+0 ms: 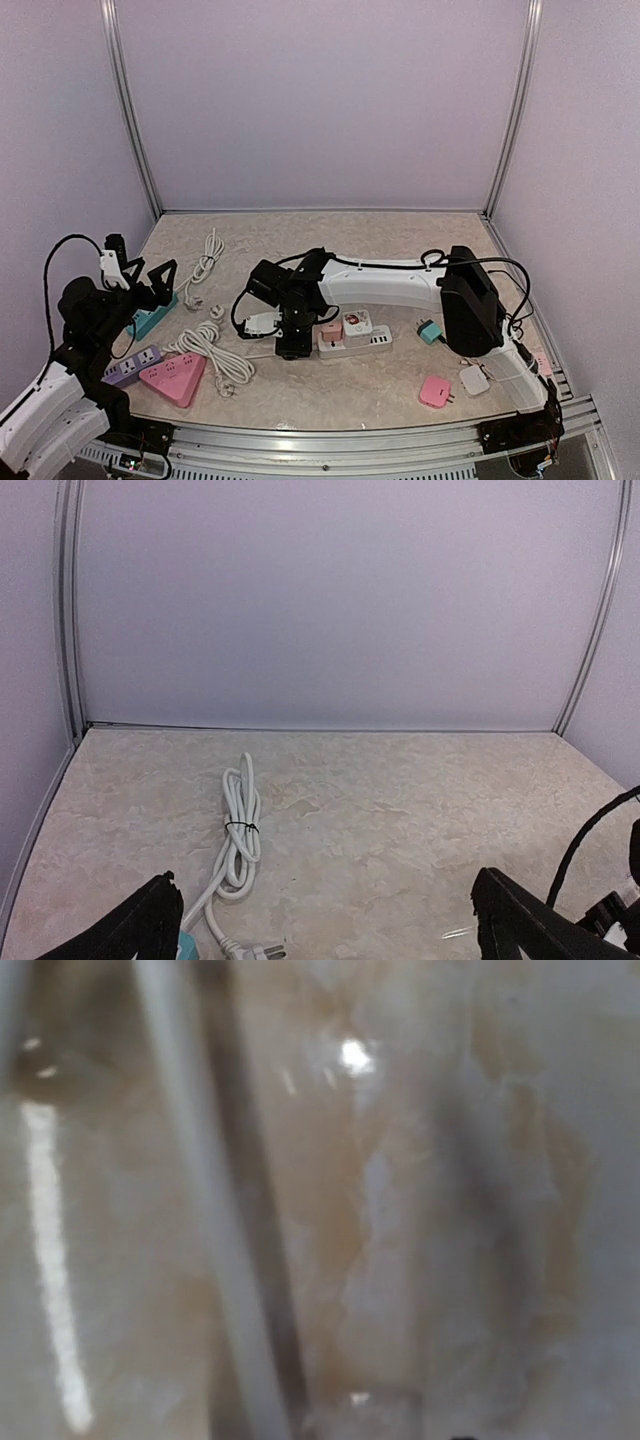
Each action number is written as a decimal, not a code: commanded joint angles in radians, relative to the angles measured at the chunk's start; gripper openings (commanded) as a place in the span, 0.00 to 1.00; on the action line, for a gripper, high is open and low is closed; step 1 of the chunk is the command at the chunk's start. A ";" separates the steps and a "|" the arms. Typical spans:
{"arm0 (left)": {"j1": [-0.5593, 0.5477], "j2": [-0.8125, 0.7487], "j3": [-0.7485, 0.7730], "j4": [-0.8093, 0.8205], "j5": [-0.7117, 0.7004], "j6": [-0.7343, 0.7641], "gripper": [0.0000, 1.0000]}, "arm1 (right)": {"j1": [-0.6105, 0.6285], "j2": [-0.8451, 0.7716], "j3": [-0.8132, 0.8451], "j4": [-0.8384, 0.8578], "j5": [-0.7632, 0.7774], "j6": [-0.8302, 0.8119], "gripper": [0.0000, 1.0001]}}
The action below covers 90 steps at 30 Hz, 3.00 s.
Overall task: Insert the plug
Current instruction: Move the socket to the center of the board.
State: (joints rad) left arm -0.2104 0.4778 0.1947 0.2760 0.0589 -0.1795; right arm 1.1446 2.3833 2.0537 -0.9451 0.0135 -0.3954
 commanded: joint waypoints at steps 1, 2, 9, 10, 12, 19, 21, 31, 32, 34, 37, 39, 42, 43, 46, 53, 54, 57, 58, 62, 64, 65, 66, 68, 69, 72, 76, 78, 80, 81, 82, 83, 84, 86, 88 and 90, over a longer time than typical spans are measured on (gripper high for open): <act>0.034 -0.026 -0.014 -0.003 -0.004 0.006 0.99 | -0.002 0.056 0.061 -0.020 -0.003 0.015 0.47; 0.037 -0.031 -0.015 -0.004 -0.004 0.005 0.99 | -0.003 0.065 0.065 -0.017 -0.002 0.015 0.44; 0.042 -0.040 -0.015 0.000 -0.001 0.009 0.99 | -0.031 0.097 0.088 -0.018 -0.011 0.035 0.12; 0.044 -0.039 -0.015 0.000 -0.001 0.010 0.99 | -0.039 0.096 0.084 -0.019 -0.011 0.044 0.06; 0.051 -0.041 -0.015 0.002 -0.001 0.011 0.99 | -0.066 0.090 0.072 -0.015 0.007 0.070 0.00; 0.062 -0.044 -0.015 0.001 0.005 0.011 0.99 | -0.200 0.082 0.046 0.015 0.108 0.148 0.00; 0.062 -0.043 -0.015 0.000 0.005 0.012 0.99 | -0.246 0.088 0.051 0.040 0.148 0.177 0.00; 0.074 -0.046 -0.015 0.001 0.009 0.015 0.99 | -0.568 0.194 0.180 0.120 0.187 0.369 0.00; 0.078 -0.048 -0.015 0.000 0.008 0.015 0.99 | -0.600 0.202 0.187 0.128 0.196 0.388 0.00; 0.084 -0.051 -0.014 -0.001 0.009 0.015 0.99 | -0.669 0.212 0.191 0.147 0.212 0.422 0.00; 0.090 -0.054 -0.014 0.000 0.011 0.016 0.99 | -0.759 0.224 0.192 0.167 0.236 0.464 0.00; 0.093 -0.054 -0.014 -0.001 0.014 0.017 0.99 | -0.824 0.235 0.220 0.148 0.234 0.534 0.00; 0.102 -0.056 -0.014 -0.001 0.016 0.018 0.99 | -0.924 0.235 0.236 0.128 0.155 0.643 0.00; 0.104 -0.057 -0.014 -0.001 0.016 0.020 0.99 | -0.950 0.224 0.226 0.132 0.147 0.670 0.00; 0.110 -0.060 -0.014 -0.001 0.015 0.018 0.99 | -1.010 0.188 0.181 0.146 0.148 0.719 0.00; 0.111 -0.062 -0.014 0.002 0.019 0.017 0.99 | -1.033 0.145 0.179 0.116 0.083 0.687 0.26; 0.111 -0.063 -0.014 0.000 0.021 0.016 0.99 | -1.033 0.134 0.177 0.116 0.078 0.691 0.36; 0.112 -0.069 -0.012 -0.004 0.024 0.021 0.99 | -1.033 0.082 0.163 0.122 0.069 0.700 0.54; 0.114 -0.072 -0.011 -0.005 0.025 0.023 0.99 | -1.032 0.057 0.154 0.130 0.061 0.703 0.55; 0.120 -0.080 -0.011 -0.006 0.028 0.023 0.99 | -1.019 -0.079 0.102 0.159 0.054 0.705 0.55; 0.121 -0.086 -0.012 -0.005 0.030 0.025 0.99 | -0.998 -0.152 0.064 0.173 0.091 0.679 0.54; 0.123 -0.086 -0.011 -0.005 0.030 0.025 0.99 | -0.984 -0.185 0.043 0.177 0.116 0.666 0.53; 0.123 -0.088 -0.012 -0.004 0.030 0.024 0.99 | -0.968 -0.217 0.013 0.179 0.135 0.651 0.49; 0.124 -0.091 -0.012 -0.002 0.030 0.025 0.99 | -0.930 -0.268 -0.035 0.167 0.153 0.626 0.36; 0.124 -0.094 -0.012 -0.002 0.030 0.025 0.99 | -0.911 -0.287 -0.058 0.153 0.158 0.620 0.26; 0.126 -0.094 -0.012 -0.001 0.031 0.023 0.99 | -0.865 -0.331 -0.120 0.125 0.158 0.616 0.00; 0.126 -0.094 -0.012 0.000 0.036 0.020 0.99 | -0.851 -0.371 -0.177 0.120 0.162 0.633 0.00; 0.126 -0.094 -0.012 -0.001 0.036 0.020 0.99 | -0.851 -0.376 -0.178 0.113 0.172 0.632 0.00; 0.126 -0.097 -0.012 -0.001 0.036 0.021 0.99 | -0.851 -0.374 -0.173 0.109 0.175 0.632 0.00; 0.126 -0.098 -0.012 -0.001 0.036 0.021 0.99 | -0.851 -0.371 -0.175 0.108 0.177 0.634 0.00; 0.126 -0.099 -0.013 -0.001 0.034 0.023 0.99 | -0.851 -0.369 -0.182 0.109 0.178 0.638 0.00; 0.126 -0.101 -0.012 -0.002 0.033 0.023 0.99 | -0.851 -0.367 -0.198 0.112 0.174 0.645 0.00; 0.127 -0.101 -0.014 -0.001 0.034 0.023 0.99 | -0.851 -0.369 -0.221 0.121 0.167 0.654 0.00; 0.130 -0.105 -0.014 -0.001 0.032 0.023 0.99 | -0.851 -0.379 -0.320 0.163 0.142 0.679 0.00; 0.131 -0.106 -0.014 -0.001 0.031 0.021 0.99 | -0.850 -0.382 -0.410 0.220 0.100 0.701 0.00; 0.131 -0.106 -0.014 0.000 0.032 0.020 0.99 | -0.851 -0.373 -0.472 0.242 0.104 0.718 0.00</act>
State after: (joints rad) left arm -0.0902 0.3820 0.1944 0.2760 0.0799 -0.1696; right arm 0.2981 2.0014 1.6985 -0.7464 0.1493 0.2722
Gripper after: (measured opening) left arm 0.988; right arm 0.003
